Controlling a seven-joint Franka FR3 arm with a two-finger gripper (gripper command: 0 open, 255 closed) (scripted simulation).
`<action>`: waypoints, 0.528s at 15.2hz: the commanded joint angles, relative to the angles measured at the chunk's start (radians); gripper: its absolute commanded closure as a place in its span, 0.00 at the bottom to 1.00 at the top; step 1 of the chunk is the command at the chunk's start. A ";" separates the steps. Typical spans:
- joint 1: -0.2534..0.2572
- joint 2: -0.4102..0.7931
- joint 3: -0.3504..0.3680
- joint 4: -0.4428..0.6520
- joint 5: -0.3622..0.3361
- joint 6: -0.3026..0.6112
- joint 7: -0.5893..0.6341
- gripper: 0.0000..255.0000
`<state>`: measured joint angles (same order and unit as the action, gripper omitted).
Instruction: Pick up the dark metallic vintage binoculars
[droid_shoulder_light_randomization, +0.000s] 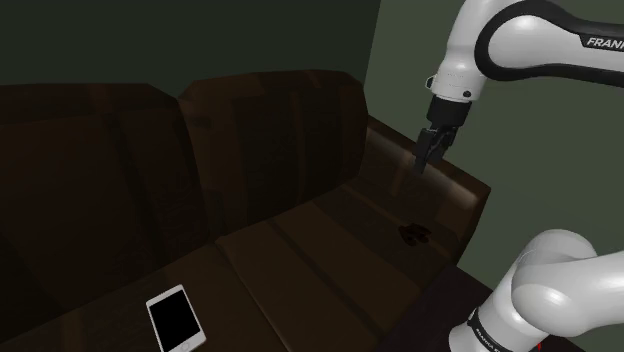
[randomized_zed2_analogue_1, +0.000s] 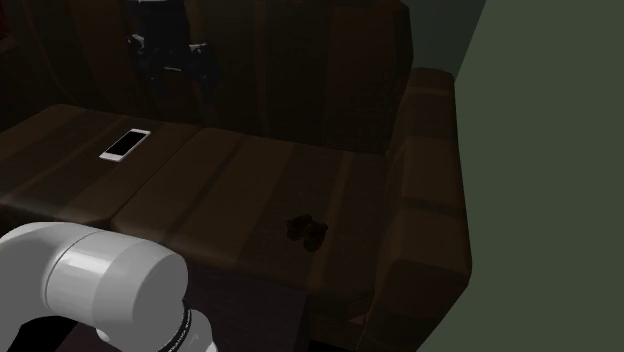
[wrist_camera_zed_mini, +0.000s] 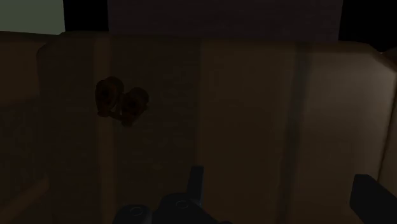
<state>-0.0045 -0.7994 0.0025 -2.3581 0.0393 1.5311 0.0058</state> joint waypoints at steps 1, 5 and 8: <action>0.000 0.000 0.000 0.000 0.000 0.000 0.000 0.00; -0.024 -0.037 -0.061 -0.126 -0.043 0.094 -0.067 0.00; -0.047 -0.050 -0.111 -0.209 -0.079 0.169 -0.118 0.00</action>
<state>-0.0432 -0.8423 -0.0909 -2.5419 -0.0267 1.6785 -0.0939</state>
